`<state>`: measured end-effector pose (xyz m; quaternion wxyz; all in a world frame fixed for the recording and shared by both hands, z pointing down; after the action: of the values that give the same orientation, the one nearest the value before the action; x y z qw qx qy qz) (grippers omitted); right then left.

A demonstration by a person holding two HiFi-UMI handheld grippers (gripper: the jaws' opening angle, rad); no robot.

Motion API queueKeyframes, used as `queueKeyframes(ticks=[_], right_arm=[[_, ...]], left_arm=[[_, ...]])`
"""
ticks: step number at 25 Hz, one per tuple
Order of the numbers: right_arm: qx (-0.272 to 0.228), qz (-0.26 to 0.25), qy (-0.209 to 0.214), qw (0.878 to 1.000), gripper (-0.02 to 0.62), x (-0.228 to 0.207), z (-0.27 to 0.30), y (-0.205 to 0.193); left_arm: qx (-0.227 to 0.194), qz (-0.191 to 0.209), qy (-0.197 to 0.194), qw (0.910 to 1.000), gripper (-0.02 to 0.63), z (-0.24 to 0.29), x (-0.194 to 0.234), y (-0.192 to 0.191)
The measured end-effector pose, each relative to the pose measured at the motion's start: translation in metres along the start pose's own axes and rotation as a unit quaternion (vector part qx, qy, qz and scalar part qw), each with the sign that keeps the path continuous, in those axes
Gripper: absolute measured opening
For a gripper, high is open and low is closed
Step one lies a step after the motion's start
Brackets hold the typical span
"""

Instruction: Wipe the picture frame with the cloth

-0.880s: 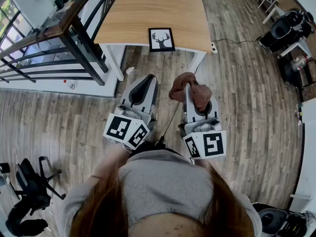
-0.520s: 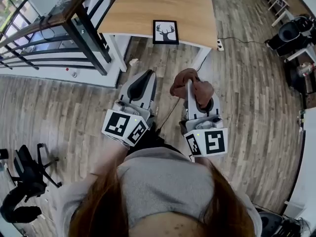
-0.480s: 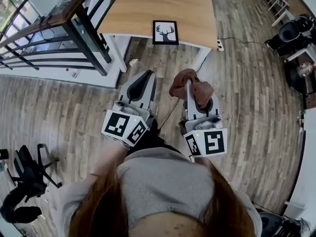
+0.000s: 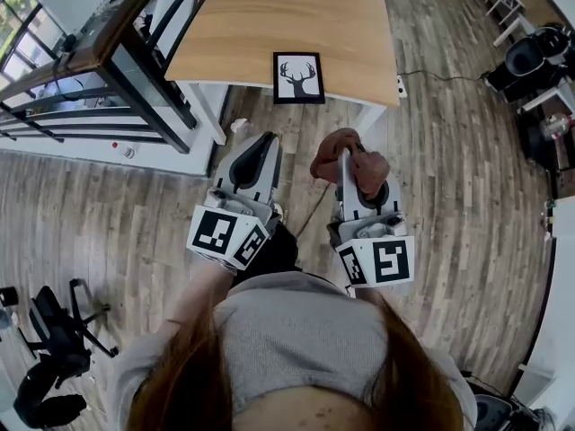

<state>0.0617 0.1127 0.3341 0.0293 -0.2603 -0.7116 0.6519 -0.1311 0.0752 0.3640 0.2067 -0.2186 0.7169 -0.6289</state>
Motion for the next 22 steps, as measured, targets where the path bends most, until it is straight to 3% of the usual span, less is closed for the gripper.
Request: queueKeyframes(ticks=[9, 14, 19, 22], right_arm=[[0.002, 0.005, -0.006, 1.0, 0.046, -0.038, 0.131, -0.004], [0.003, 0.009, -0.028, 1.0, 0.046, -0.06, 0.165, -0.008], [0.018, 0.015, -0.031, 0.999, 0.046, -0.085, 0.179, -0.007], [0.026, 0.014, -0.016, 0.999, 0.046, -0.091, 0.187, -0.003]], left_arm=[[0.021, 0.007, -0.031, 0.9993, 0.012, 0.106, 0.088, -0.015], [0.044, 0.006, -0.055, 0.9975, 0.012, 0.144, 0.108, -0.031], [0.068, 0.016, -0.04, 0.9968, 0.012, 0.163, 0.111, -0.043], [0.09, -0.003, -0.023, 0.9957, 0.014, 0.168, 0.118, -0.053]])
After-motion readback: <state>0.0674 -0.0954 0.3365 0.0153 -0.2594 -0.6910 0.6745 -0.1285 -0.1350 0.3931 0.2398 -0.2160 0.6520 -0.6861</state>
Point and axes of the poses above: the fingertips, and each gripper's own axes: z forward along the fingers, x to its left, y out of its top, the point moved 9 cm from there along -z, backward along the fingers, and after that the axes turned 15 degrees about z, right-handed, at the moved point
